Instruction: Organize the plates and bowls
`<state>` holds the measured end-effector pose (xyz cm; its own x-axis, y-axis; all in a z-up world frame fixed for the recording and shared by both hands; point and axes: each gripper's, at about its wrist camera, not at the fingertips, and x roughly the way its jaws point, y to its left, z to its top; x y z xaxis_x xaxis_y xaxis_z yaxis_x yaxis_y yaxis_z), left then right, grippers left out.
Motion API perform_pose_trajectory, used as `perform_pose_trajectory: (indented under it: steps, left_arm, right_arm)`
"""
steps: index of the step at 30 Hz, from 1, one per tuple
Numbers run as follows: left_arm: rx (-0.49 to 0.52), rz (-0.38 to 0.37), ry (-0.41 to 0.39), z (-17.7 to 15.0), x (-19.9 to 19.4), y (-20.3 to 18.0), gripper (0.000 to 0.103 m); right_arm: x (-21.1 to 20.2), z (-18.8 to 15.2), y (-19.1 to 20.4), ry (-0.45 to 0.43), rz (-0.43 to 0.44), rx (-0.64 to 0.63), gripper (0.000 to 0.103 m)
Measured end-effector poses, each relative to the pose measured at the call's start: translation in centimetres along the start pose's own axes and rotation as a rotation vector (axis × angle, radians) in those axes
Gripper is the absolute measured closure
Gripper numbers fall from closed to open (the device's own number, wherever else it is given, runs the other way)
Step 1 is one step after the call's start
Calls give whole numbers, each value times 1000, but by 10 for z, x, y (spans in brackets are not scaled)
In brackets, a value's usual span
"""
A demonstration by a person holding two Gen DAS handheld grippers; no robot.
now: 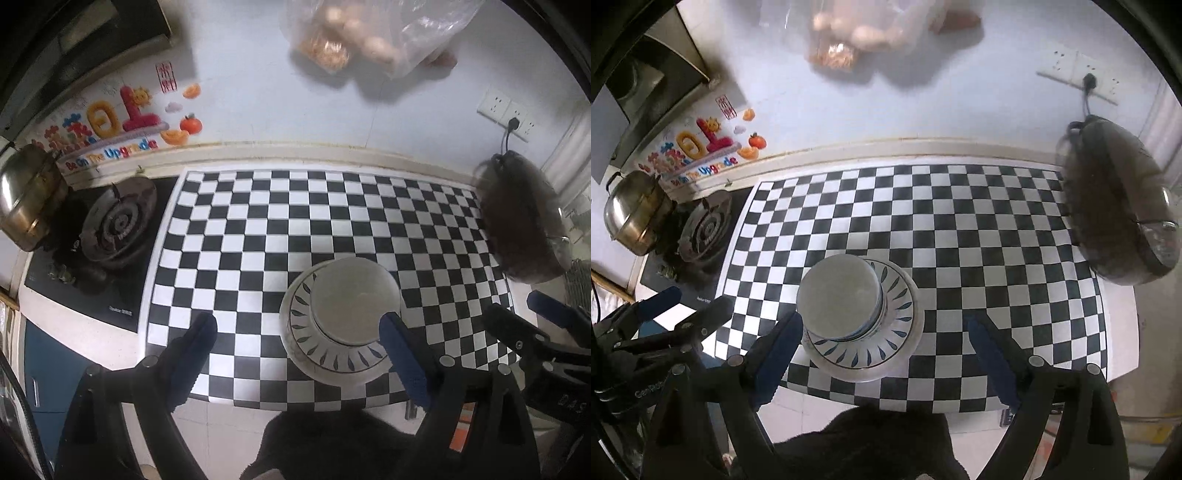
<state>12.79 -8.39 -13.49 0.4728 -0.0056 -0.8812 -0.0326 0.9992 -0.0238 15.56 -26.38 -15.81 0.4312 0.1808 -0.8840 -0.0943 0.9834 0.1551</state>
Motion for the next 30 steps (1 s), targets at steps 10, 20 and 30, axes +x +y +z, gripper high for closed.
perform_pose_trajectory:
  steps: [10,20,30]
  left_arm:
    - [2,18,-141,-23,-68,-8,13]
    - [-2,94,-273,-72,-156,-12,13]
    - [13,107,-332,-118,-215,-8,13]
  right_arm:
    - [-76,-27,3,-166,-23,-19,10]
    - [-175,-80,17,-332,-54,-67,10]
    - [-245,-143,39,-388,-84,-76,10]
